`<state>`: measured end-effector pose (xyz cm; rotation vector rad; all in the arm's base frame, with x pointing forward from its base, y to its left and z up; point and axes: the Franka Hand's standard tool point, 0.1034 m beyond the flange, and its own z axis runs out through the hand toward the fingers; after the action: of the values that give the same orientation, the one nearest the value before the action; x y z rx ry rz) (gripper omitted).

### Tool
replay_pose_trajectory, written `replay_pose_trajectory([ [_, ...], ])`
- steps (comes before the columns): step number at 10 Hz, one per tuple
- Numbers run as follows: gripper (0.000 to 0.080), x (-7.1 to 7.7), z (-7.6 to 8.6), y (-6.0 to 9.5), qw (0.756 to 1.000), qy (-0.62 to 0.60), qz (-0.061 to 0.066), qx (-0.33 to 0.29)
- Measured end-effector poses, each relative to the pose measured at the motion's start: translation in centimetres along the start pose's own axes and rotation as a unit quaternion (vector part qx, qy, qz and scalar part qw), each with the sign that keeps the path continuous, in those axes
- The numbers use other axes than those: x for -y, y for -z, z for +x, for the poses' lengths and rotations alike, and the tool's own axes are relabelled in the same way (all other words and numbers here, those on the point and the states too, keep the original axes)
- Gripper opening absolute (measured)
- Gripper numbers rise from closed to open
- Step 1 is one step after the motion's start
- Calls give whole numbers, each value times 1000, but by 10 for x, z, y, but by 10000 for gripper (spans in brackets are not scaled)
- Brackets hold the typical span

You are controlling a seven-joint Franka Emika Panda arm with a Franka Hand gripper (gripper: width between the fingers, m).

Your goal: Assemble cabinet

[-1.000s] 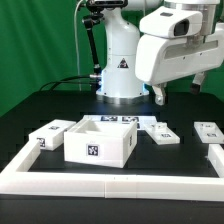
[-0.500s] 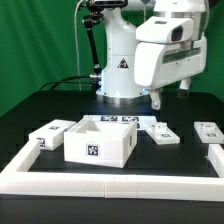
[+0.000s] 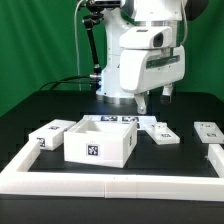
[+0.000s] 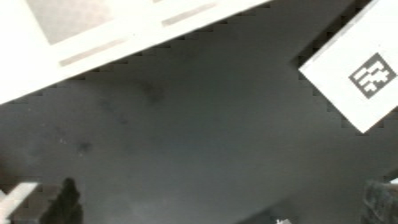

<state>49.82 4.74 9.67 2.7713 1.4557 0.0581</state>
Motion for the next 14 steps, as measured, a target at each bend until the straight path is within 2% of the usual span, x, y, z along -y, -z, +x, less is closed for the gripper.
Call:
replay_pose_trajectory([
  [2,797,0,-3,-1,1000,0,1,1],
  [4,797,11,-37,-16,999,39,1,1],
  [6,797,24,-52,-25,996,84,4,3],
  [11,797,24,-54,-27,995,103,5,5],
  [13,797,14,-66,-27,989,146,-11,-2],
  [14,797,12,-68,-27,989,147,-11,-2],
])
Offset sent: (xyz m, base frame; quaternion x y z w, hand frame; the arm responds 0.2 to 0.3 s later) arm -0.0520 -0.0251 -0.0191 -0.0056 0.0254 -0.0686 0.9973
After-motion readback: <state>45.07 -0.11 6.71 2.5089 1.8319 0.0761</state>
